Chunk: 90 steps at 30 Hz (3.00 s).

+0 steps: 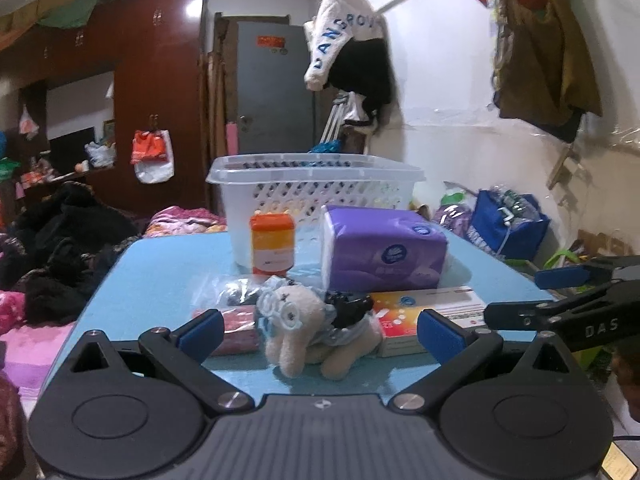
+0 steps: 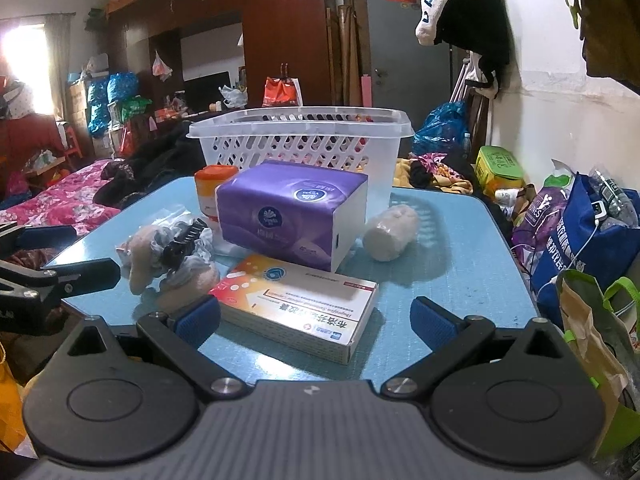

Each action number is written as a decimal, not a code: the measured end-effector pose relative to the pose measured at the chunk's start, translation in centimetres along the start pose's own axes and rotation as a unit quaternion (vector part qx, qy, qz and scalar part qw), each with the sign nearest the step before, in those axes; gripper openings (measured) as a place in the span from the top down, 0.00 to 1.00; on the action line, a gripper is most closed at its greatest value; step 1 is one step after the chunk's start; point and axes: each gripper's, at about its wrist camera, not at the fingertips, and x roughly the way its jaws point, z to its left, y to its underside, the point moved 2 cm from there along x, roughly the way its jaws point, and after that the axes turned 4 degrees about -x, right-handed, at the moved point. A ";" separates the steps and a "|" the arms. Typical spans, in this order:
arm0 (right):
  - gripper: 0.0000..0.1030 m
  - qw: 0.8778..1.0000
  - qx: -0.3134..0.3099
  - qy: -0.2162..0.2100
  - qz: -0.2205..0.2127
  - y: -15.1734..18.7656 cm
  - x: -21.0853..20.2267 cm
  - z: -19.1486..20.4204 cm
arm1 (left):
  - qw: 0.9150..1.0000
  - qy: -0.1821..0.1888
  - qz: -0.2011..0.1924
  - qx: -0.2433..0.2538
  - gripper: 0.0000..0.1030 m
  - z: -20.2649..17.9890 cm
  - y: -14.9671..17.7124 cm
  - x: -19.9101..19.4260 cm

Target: Organize objects

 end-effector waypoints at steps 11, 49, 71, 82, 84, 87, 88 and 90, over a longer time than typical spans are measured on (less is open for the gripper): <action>0.00 1.000 -0.004 0.003 -0.003 0.0 0.1 0.0 | 0.999 0.020 -0.012 -0.025 0.00 0.8 -0.2 0.2; 0.00 0.991 0.046 -0.105 -0.069 -2.8 5.4 -5.1 | 0.988 0.148 0.019 -0.048 0.07 1.8 -7.5 9.3; 0.00 0.991 0.086 -0.092 -0.038 -6.5 8.2 -8.3 | 0.974 0.215 0.065 -0.005 0.14 2.5 -6.2 12.6; 0.01 0.988 0.081 -0.126 -0.038 -5.4 8.6 -7.1 | 0.969 0.243 0.048 -0.012 0.14 3.2 -5.5 12.4; 0.01 0.989 0.063 -0.127 -0.047 -4.7 7.6 -7.0 | 0.969 0.238 0.042 -0.040 0.14 3.9 -6.1 12.6; 0.01 0.988 0.044 -0.135 -0.061 -3.9 6.6 -6.9 | 0.968 0.234 0.057 -0.068 0.14 4.1 -7.3 13.7; 0.01 0.988 0.037 -0.139 -0.063 -4.0 6.5 -6.8 | 0.968 0.234 0.067 -0.069 0.14 3.7 -7.6 14.3; 0.02 0.987 0.022 -0.144 -0.066 -3.9 6.6 -6.3 | 0.967 0.229 0.086 -0.066 0.14 2.9 -7.8 15.4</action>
